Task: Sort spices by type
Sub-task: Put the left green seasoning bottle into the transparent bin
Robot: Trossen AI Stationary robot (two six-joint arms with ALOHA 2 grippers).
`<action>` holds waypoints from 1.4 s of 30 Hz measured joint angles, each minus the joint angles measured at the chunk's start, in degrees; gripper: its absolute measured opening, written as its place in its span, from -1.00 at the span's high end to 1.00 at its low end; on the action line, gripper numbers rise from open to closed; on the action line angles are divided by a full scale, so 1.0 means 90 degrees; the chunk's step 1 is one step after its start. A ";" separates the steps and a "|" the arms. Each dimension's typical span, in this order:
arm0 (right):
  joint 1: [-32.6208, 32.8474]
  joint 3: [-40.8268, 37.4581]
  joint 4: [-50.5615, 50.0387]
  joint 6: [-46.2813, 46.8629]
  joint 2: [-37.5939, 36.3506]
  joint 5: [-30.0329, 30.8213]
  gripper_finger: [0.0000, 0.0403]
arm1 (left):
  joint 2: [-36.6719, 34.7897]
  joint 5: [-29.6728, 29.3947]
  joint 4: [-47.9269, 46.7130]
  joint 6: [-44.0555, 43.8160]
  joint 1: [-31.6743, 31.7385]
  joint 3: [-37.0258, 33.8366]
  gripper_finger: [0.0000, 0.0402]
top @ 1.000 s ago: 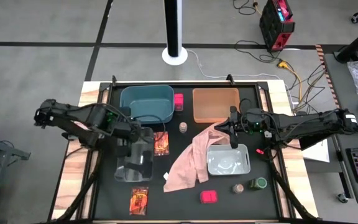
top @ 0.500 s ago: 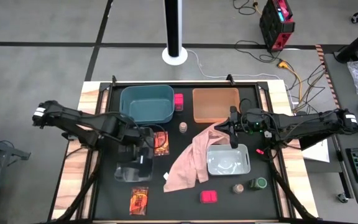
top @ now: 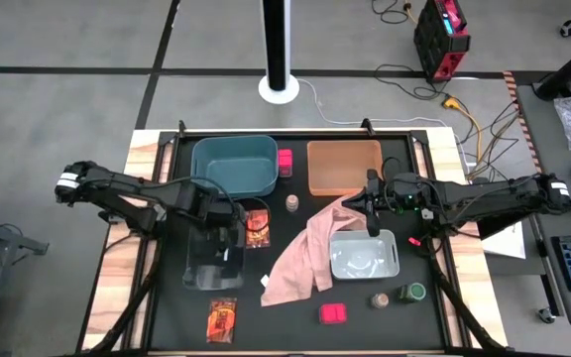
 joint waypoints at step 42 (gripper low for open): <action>0.0000 -0.0002 -0.0007 0.0061 0.0002 0.0000 0.94 | -0.0027 0.0157 0.0429 -0.0149 0.0081 -0.0758 -0.02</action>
